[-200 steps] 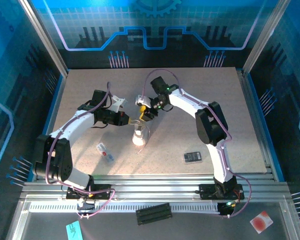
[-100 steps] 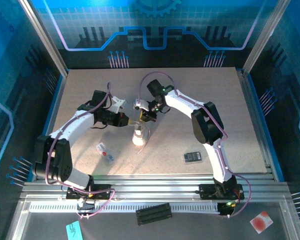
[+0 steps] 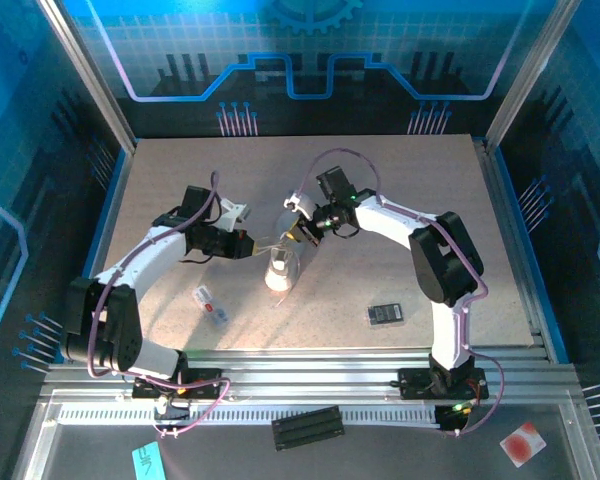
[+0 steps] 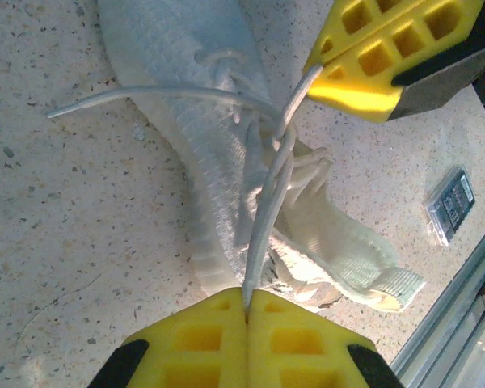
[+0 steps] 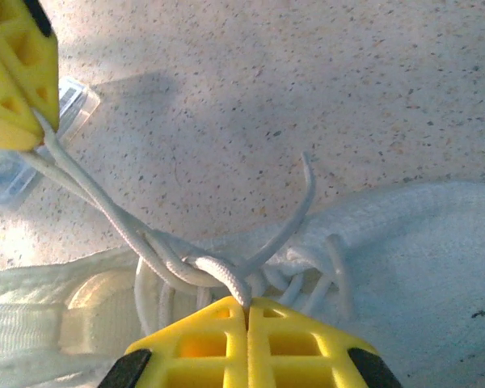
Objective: Tie the shoes
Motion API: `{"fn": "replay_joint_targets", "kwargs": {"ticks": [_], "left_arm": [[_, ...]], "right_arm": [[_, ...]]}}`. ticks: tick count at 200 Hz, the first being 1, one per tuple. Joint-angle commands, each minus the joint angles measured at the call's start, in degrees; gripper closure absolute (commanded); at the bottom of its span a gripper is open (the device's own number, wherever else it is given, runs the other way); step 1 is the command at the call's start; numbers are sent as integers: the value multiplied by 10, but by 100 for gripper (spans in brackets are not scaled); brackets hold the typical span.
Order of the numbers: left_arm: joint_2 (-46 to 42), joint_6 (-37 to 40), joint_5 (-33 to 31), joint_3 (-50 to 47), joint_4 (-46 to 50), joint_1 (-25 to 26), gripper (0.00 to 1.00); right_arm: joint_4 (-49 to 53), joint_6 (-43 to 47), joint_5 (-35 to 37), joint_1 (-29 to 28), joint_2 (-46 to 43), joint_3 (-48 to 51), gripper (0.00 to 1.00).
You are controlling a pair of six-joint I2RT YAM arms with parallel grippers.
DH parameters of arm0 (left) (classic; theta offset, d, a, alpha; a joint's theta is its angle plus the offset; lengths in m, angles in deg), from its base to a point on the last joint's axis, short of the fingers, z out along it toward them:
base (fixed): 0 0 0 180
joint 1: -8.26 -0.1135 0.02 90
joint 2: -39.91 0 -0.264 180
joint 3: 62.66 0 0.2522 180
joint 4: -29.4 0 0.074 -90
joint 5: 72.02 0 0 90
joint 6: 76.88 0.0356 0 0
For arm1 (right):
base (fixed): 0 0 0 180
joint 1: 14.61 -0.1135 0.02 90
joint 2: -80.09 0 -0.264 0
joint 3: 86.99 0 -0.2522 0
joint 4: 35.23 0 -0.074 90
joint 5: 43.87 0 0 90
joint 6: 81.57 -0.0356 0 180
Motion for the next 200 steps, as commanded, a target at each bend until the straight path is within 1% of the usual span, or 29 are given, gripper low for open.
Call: {"fn": "replay_joint_targets", "kwargs": {"ticks": [1, 19, 35, 46, 61, 77, 88, 119, 138, 163, 171, 180, 191, 200], "left_arm": [[-4, -7, -7, -7, -1, -7, 100], [-4, -5, -9, -12, -3, -7, 100], [-3, 1, -9, -13, 1, -7, 94], [-2, 6, -8, -13, 8, -7, 88], [-2, 15, -2, -8, 15, -7, 76], [-6, 24, 12, -4, 14, -7, 68], [-11, 33, 22, 0, 11, -7, 64], [-29, 72, 60, 26, -1, -7, 61], [-33, 100, 83, 49, -23, -6, 56], [-15, 141, 90, 101, -21, -6, 53], [-5, 168, 95, 114, -17, -4, 52], [6, 221, 96, 126, -12, 6, 52], [22, 280, 71, 138, -9, 26, 52], [42, 302, 50, 154, -8, 39, 52]], "right_arm": [[-55, -52, -20, 10, -14, 6, 100], [-38, -23, -29, 9, -10, 6, 100], [-6, 25, -26, 8, -9, 6, 100], [15, 54, -16, 7, -9, 5, 100], [42, 82, -1, 8, -7, 0, 100], [56, 91, 6, 10, -4, -5, 100], [58, 89, 3, 12, -1, -8, 100], [58, 95, -23, 14, 1, -8, 100], [59, 103, -34, 16, 2, -7, 100], [65, 104, -51, 24, 8, -10, 100], [69, 104, -58, 27, 11, -13, 100], [71, 102, -65, 31, 14, -15, 100], [75, 101, -75, 35, 19, -18, 100], [81, 101, -84, 38, 23, -23, 100]]}}
